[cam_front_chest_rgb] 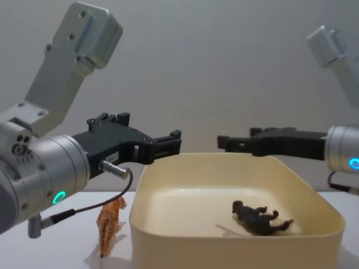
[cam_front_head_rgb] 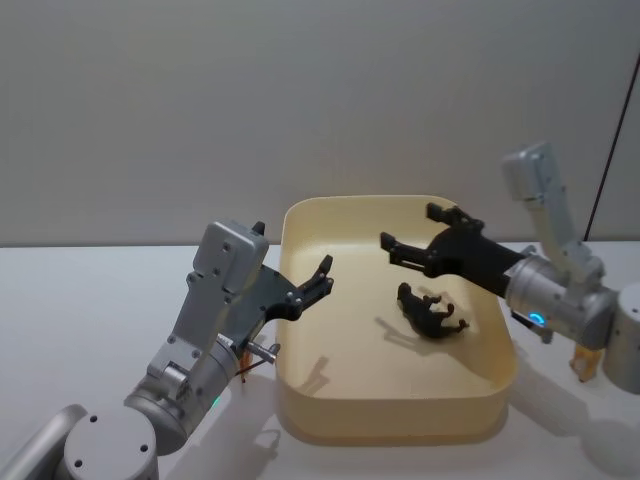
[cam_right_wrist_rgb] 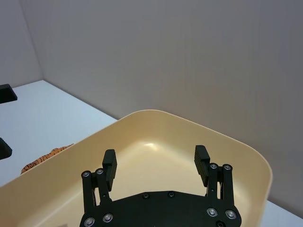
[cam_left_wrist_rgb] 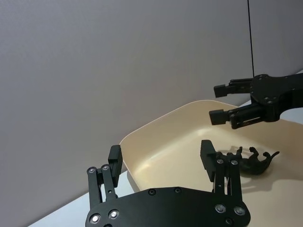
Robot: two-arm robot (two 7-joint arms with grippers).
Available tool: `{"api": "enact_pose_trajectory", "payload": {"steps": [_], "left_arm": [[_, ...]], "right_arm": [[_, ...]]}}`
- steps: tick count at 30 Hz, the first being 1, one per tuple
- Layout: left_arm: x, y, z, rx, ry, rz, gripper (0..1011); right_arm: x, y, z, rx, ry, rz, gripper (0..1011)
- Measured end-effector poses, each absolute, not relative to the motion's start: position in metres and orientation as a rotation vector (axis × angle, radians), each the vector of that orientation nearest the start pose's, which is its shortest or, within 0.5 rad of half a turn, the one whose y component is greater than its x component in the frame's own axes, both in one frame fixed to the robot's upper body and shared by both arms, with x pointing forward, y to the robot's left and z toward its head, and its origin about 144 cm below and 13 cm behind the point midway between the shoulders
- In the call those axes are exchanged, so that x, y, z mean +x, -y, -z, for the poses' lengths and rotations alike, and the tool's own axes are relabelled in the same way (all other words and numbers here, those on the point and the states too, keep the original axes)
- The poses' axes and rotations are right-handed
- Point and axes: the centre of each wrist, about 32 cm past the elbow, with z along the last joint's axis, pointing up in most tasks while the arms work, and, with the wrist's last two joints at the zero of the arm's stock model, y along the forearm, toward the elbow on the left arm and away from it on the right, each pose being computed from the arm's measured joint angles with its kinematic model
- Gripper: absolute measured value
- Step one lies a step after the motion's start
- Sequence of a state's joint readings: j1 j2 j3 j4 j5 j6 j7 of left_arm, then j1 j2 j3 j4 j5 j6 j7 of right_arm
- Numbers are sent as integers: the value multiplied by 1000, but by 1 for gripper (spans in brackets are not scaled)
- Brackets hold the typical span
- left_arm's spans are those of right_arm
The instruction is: Pick up the toy alternately with two hands and place it into the central storage box.
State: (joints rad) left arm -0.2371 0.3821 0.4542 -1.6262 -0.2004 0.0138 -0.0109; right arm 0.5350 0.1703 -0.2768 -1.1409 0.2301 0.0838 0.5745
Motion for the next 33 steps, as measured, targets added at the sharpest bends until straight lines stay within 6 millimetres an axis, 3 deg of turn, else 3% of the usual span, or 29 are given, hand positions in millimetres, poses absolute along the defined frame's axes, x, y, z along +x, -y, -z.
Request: {"api": "enact_pose_trajectory", "payload": {"steps": [10,19,33], "left_arm": [[492,-198,-1204,61,268,-1124,1001],[492,-198,-1204,61,268,-1124,1001],[492,-198,-1204,61,268,-1124,1001]], "right_arm": [[575,247,-1214,-47,20,927,1001],[538,284,-1215,-43,28,1060,1001],[453,355,-1188,-98,-21,1247,1001]]}}
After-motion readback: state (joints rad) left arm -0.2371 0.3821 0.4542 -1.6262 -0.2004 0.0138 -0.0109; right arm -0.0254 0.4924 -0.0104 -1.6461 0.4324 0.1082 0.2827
